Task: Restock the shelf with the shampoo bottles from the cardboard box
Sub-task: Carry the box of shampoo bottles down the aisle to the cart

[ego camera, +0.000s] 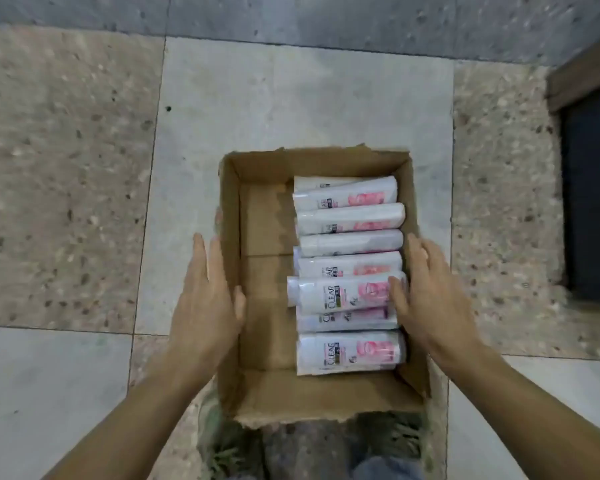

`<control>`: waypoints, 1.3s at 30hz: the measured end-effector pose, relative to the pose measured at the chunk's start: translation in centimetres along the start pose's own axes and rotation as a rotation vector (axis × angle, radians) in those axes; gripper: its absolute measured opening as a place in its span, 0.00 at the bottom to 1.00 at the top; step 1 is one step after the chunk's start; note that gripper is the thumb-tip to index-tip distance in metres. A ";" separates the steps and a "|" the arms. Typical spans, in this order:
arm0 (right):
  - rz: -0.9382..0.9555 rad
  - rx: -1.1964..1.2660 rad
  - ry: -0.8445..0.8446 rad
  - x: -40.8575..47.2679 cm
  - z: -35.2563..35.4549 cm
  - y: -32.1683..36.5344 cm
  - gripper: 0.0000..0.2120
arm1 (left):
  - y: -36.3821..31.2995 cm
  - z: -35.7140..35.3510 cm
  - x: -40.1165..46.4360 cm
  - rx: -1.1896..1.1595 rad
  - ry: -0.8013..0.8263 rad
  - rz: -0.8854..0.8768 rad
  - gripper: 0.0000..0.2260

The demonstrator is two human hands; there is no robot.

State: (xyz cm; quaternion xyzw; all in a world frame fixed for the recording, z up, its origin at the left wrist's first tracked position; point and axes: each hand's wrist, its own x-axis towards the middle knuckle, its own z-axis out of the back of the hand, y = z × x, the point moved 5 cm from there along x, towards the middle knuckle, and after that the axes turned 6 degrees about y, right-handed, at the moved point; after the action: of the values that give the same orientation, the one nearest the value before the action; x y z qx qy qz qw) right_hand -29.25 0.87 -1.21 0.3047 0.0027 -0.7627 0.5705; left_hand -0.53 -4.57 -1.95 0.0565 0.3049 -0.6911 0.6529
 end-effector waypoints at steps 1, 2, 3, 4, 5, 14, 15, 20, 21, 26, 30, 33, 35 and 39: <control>-0.029 0.027 -0.039 0.3 -0.6 -0.4 0.30 | 0.8 -1.1 0.2 -0.064 0.004 0.060 0.35; -0.058 0.062 -0.099 0.6 -1.0 -0.9 0.30 | 1.4 -1.8 0.3 -0.127 -0.028 0.092 0.35; -0.085 0.098 -0.117 0.7 -1.4 -1.4 0.30 | 1.8 -2.8 0.3 -0.195 -0.005 0.126 0.33; -0.094 0.144 -0.117 0.8 -1.8 -1.8 0.29 | 2.1 -3.4 0.3 -0.226 0.011 0.157 0.32; -0.095 0.217 -0.100 0.8 -2.2 -2.1 0.28 | 2.3 -3.7 0.4 -0.252 -0.008 0.166 0.32; -0.131 0.155 0.034 1.2 -2.9 -2.0 0.17 | 1.9 -3.7 0.5 -0.077 -0.053 0.072 0.35; -0.120 0.157 0.027 1.2 -3.1 -2.2 0.21 | 1.9 -3.7 0.6 -0.076 -0.058 0.085 0.36; -0.111 0.162 0.011 1.6 -3.3 -3.2 0.30 | 2.2 -3.6 0.6 -0.099 -0.049 0.144 0.38; -0.108 0.154 0.006 1.7 -3.2 -3.3 0.31 | 2.3 -3.6 0.6 -0.110 -0.047 0.157 0.39; -0.143 0.141 0.010 2.0 -3.1 -3.4 0.35 | 2.0 -3.5 0.9 -0.108 -0.066 0.148 0.40; -0.150 0.135 0.017 2.1 -3.2 -3.1 0.36 | 1.9 -3.5 1.3 -0.113 -0.073 0.125 0.41; -0.128 0.119 0.012 2.1 -3.0 -3.0 0.36 | 1.8 -3.3 1.1 -0.133 -0.079 0.124 0.41; -0.106 0.136 0.010 1.8 -2.8 -3.1 0.36 | 1.7 -2.7 0.9 -0.165 -0.095 0.115 0.40; -0.111 0.181 -0.007 1.0 -2.5 -3.6 0.36 | 1.4 -1.4 1.2 -0.185 -0.107 0.082 0.39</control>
State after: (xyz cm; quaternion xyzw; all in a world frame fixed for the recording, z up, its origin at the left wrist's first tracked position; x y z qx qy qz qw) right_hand -31.38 2.08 -4.92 0.3516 -0.0515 -0.7912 0.4977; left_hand 0.15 -4.85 -4.10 -0.0287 0.3297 -0.6349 0.6982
